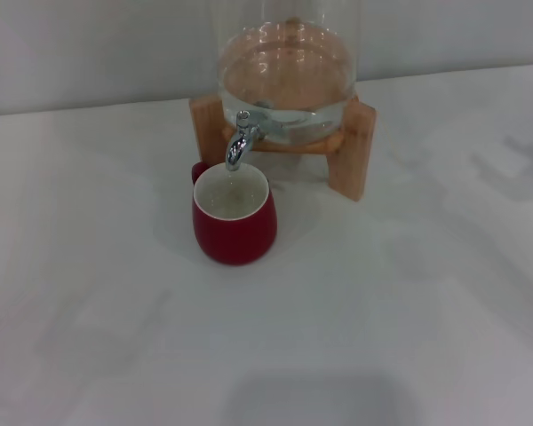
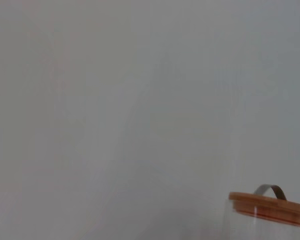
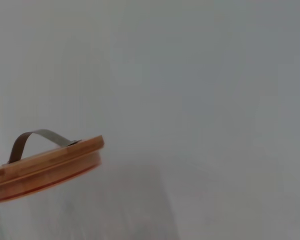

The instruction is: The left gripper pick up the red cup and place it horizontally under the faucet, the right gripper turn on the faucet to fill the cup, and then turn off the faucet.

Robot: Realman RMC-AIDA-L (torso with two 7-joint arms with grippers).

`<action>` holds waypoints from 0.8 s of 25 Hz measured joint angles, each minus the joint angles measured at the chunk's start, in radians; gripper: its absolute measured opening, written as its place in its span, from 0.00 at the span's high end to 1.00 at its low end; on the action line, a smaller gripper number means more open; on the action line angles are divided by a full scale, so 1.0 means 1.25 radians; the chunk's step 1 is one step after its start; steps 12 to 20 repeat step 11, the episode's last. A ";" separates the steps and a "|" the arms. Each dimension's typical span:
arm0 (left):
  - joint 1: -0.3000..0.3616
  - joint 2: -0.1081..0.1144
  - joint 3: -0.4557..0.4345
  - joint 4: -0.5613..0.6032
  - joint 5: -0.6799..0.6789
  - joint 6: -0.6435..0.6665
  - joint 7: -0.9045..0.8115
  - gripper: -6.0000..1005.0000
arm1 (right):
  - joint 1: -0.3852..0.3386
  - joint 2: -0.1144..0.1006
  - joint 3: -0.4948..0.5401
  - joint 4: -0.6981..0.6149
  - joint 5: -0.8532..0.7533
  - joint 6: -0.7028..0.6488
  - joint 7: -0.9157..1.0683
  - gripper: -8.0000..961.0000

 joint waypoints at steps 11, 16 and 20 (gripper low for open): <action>0.002 -0.005 -0.055 -0.050 -0.060 -0.002 0.068 0.17 | 0.004 0.000 0.005 0.010 0.001 -0.016 0.000 0.19; 0.002 -0.005 -0.055 -0.050 -0.060 -0.002 0.068 0.17 | 0.004 0.000 0.005 0.010 0.001 -0.016 0.000 0.19; 0.002 -0.005 -0.055 -0.050 -0.060 -0.002 0.068 0.17 | 0.004 0.000 0.005 0.010 0.001 -0.016 0.000 0.19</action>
